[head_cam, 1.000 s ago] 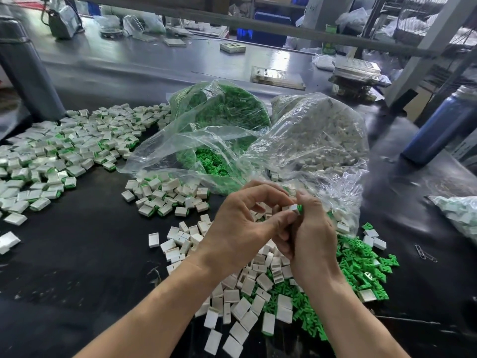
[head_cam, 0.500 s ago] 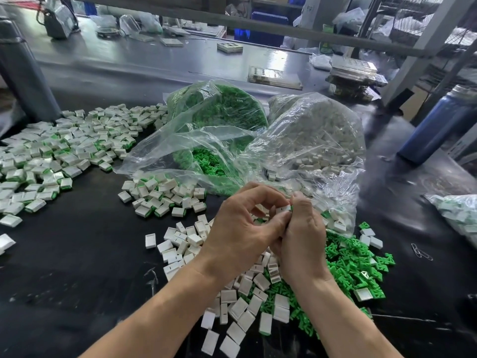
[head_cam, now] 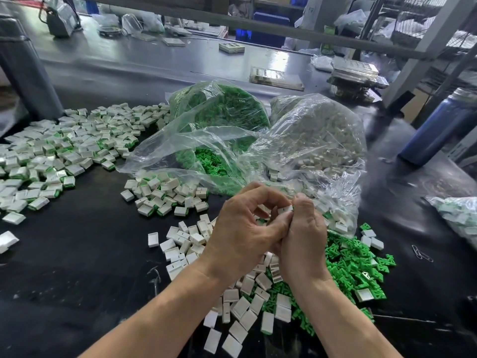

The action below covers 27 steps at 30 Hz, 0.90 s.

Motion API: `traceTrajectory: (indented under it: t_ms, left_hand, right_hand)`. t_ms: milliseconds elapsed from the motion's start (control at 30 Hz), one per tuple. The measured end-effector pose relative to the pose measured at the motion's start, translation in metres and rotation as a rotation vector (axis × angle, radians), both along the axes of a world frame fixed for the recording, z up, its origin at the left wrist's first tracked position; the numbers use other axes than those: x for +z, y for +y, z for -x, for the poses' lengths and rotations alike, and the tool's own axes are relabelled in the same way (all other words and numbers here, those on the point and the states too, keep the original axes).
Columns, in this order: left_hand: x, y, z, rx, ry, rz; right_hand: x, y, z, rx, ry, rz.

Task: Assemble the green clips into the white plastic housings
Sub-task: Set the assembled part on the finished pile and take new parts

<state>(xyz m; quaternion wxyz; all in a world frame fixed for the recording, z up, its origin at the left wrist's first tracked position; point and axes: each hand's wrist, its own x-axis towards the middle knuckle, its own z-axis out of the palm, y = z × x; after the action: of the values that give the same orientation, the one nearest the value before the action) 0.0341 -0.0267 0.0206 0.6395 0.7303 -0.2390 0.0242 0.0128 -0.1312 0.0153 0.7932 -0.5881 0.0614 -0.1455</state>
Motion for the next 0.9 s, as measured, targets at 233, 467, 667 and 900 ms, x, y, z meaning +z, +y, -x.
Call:
traceTrajectory:
  t_ms: [233,467,667,900]
  left_hand:
    - [0.0,0.0,0.0,0.003,0.002,-0.007]
    - [-0.002,0.0,0.0,0.0,-0.001,-0.021]
    - [0.0,0.002,-0.004,0.021,0.016,-0.026]
    - [-0.002,0.019,-0.016,0.075,0.031,0.024]
  right_hand:
    - [-0.002,0.0,-0.001,0.002,-0.014,0.01]
    - [-0.002,-0.001,-0.003,-0.011,0.01,0.021]
    - [0.002,-0.006,0.001,-0.014,0.044,0.113]
    - [0.004,-0.033,0.001,0.019,-0.084,0.365]
